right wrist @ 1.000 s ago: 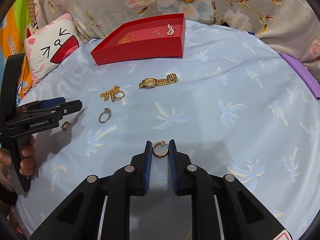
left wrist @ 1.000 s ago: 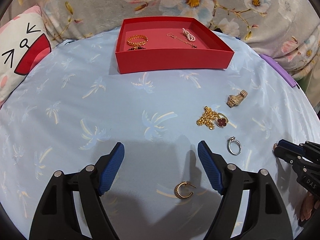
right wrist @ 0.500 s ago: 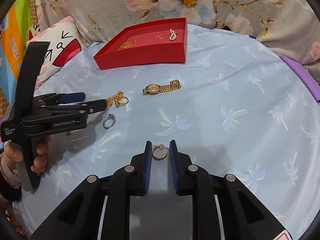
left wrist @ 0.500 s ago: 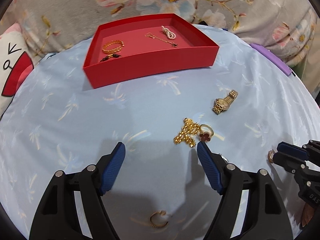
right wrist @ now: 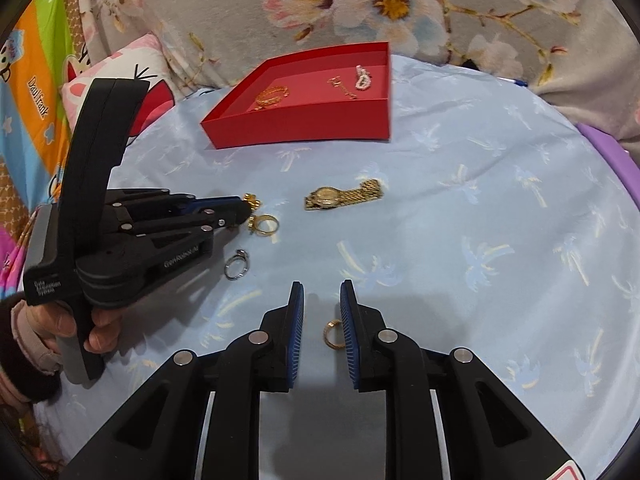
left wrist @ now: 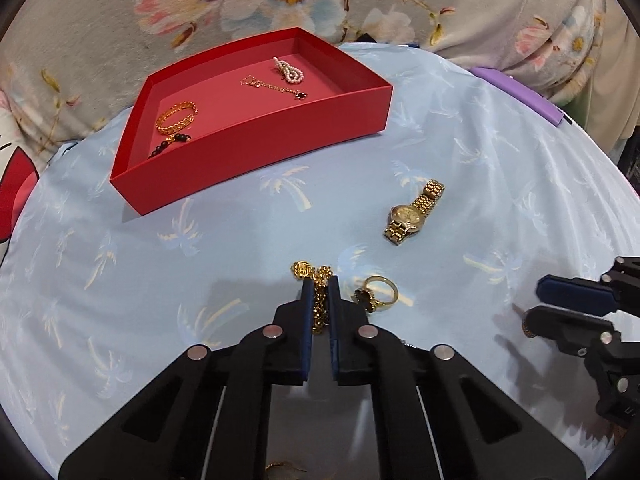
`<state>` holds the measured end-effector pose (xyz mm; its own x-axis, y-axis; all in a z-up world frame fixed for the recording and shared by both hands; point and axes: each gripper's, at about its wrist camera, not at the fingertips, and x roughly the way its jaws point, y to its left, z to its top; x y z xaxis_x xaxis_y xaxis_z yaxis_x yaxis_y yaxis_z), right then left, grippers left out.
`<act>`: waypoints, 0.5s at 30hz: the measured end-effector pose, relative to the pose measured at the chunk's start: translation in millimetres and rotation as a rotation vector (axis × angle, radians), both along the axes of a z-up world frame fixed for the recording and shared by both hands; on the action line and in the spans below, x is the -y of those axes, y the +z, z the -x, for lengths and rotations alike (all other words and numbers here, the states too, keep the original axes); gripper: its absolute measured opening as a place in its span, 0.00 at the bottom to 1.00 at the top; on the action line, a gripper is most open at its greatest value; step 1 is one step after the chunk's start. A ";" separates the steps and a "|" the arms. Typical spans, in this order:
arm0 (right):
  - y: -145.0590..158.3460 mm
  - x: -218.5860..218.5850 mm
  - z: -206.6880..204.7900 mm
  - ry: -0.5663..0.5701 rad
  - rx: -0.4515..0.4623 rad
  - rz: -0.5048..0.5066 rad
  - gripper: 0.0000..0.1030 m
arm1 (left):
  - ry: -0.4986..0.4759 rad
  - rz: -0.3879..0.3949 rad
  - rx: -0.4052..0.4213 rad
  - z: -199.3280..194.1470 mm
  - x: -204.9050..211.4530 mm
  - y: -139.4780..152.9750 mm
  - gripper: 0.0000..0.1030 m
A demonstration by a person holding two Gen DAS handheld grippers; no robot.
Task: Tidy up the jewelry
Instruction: 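Hold the hoop earring with the right tool while the left tool reaches toward the gold chain, then grasp the gold rope chain with the left tool while the right tool holds the hoop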
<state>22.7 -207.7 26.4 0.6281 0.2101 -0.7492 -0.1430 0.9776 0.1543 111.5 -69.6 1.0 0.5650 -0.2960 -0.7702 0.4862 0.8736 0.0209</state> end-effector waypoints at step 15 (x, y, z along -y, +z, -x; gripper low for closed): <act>-7.7 -61.8 -59.8 0.161 -0.004 0.043 0.18 | 0.076 0.129 -0.028 1.1 -58.3 12.8 0.01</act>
